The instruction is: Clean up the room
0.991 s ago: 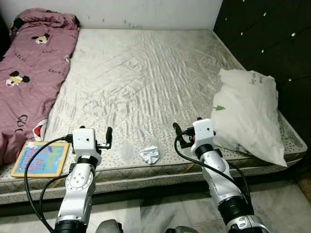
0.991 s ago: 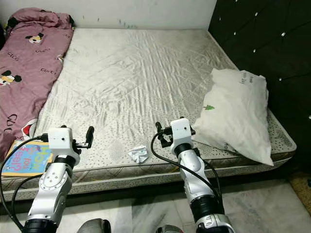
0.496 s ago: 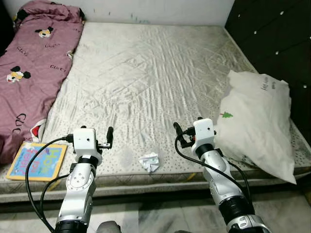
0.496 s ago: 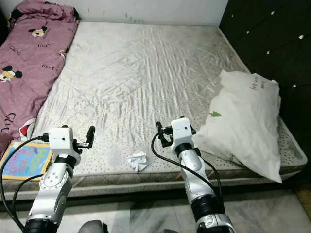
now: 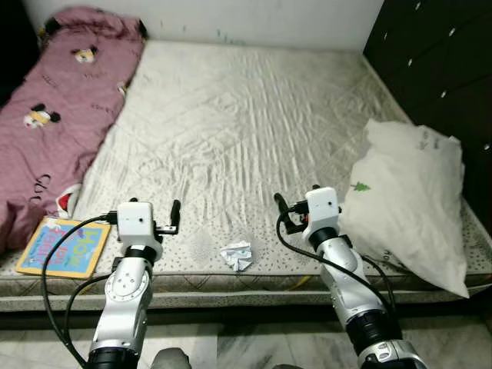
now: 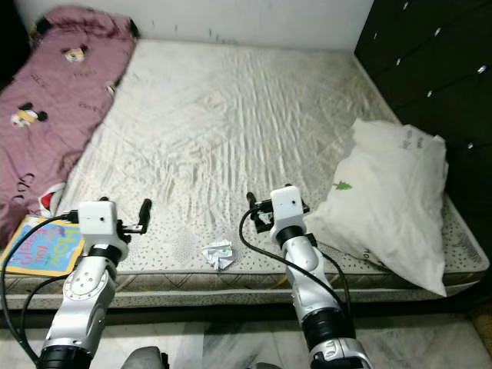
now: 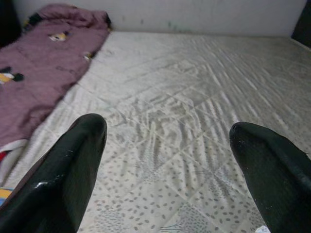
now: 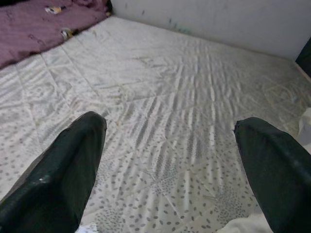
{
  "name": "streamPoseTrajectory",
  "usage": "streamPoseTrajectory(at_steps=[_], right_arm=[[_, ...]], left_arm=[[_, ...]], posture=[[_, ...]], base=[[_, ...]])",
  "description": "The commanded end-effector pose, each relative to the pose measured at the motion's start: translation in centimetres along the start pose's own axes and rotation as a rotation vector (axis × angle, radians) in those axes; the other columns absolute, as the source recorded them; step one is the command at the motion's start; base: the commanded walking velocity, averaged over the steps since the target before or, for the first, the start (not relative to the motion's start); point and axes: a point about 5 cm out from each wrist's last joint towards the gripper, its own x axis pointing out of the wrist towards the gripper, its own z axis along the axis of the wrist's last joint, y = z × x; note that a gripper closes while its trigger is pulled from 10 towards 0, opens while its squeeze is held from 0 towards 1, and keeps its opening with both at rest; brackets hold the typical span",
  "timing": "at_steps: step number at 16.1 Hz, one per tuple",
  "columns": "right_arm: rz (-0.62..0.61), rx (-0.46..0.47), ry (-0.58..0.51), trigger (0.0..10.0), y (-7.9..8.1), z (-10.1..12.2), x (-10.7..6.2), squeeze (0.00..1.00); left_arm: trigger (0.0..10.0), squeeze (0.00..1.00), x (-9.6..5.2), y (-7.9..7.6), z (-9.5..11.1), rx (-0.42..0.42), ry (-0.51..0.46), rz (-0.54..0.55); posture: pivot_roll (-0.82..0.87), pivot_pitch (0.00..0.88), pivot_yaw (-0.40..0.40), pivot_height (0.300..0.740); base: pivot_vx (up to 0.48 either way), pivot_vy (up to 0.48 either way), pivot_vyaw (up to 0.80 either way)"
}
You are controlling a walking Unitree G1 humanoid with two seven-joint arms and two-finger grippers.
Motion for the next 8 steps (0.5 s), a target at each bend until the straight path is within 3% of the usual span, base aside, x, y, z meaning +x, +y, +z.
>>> streamPoseTrajectory(at_steps=[1,6,8], right_arm=[[-0.006,0.006,0.004,10.0,-0.4,-0.1,0.0,0.00],[-0.004,0.012,0.000,10.0,-0.3,-0.1,-0.1,0.00],[-0.002,0.013,-0.012,10.0,-0.4,0.1,-0.1,0.00]], left_arm=[[10.0,0.00,0.0,0.0,0.0,0.003,0.005,-0.002],[10.0,0.00,0.0,0.0,-0.2,0.012,0.014,0.001],[10.0,0.00,0.0,1.1,0.1,0.109,-0.009,0.097]], posture=[[0.06,0.048,-0.071,0.740],[0.06,0.044,-0.070,0.740],[0.06,0.044,-0.070,0.740]], base=[[0.000,0.000,0.00],[0.000,0.000,0.00],[0.000,0.000,0.00]])
